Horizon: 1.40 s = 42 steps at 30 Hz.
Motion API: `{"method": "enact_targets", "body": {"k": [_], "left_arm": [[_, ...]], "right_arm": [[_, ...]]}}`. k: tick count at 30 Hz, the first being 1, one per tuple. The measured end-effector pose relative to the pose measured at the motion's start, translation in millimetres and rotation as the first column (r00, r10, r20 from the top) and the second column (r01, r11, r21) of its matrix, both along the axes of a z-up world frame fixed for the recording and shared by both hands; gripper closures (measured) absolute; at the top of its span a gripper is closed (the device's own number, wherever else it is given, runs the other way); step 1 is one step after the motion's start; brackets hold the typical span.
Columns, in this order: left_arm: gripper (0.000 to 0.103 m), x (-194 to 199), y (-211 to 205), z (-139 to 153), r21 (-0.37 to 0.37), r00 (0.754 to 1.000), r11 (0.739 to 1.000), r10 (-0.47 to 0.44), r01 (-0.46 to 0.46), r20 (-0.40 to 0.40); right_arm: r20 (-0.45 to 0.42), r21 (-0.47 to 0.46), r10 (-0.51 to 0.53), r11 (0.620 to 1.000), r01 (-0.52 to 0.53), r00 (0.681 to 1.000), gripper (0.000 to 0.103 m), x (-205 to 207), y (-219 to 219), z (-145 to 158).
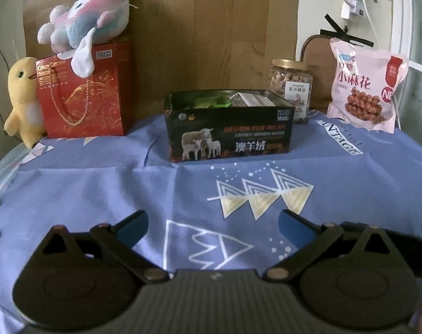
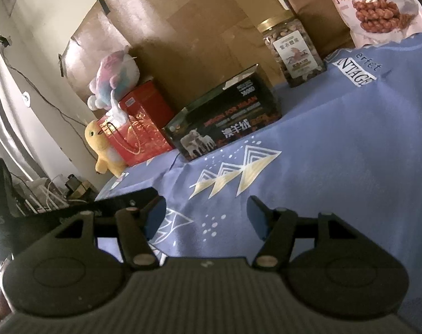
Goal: Organize snacks
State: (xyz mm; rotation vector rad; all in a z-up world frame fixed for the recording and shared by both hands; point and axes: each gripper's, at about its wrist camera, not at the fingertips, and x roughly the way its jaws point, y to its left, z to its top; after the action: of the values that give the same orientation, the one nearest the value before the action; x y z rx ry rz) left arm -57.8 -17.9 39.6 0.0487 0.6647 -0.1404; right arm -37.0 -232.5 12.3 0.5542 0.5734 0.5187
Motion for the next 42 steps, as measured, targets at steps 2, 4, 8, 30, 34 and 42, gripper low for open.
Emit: {"method": "enact_targets", "body": {"k": [2, 4, 8, 30, 34, 42], "left_arm": [[0.000, -1.2, 0.7, -1.0, -0.001, 1.000, 1.000, 0.004, -0.004, -0.003], [0.000, -1.5, 1.7, -1.8, 0.003, 1.000, 1.000, 0.009, -0.009, -0.001], [0.000, -3.4, 1.4, -2.1, 0.027, 1.000, 0.999, 0.022, -0.022, 0.015], [0.000, -6.7, -2.4, -8.2, 0.150, 0.997, 0.987, 0.042, -0.051, 0.064], [0.000, -6.9, -2.8, -9.3, 0.151, 0.998, 0.987, 0.044, -0.052, 0.053], [0.000, -4.8, -0.6, -11.4, 0.152, 0.998, 0.987, 0.057, -0.061, 0.031]], "right_arm": [[0.005, -0.004, 0.004, 1.000, -0.004, 1.000, 0.036, -1.4, 1.9, 0.9], [0.009, -0.010, 0.004, 1.000, -0.004, 1.000, 0.036, -2.7, 3.2, 1.7], [0.018, -0.023, 0.006, 1.000, -0.006, 1.000, 0.036, -5.1, 6.1, 3.1], [0.015, -0.031, 0.011, 0.999, -0.011, 1.000, 0.036, -9.2, 9.7, 3.2], [0.012, -0.029, 0.012, 1.000, -0.012, 1.000, 0.036, -9.2, 9.6, 2.7], [0.008, -0.028, 0.013, 1.000, -0.012, 1.000, 0.036, -8.9, 9.6, 2.3]]}}
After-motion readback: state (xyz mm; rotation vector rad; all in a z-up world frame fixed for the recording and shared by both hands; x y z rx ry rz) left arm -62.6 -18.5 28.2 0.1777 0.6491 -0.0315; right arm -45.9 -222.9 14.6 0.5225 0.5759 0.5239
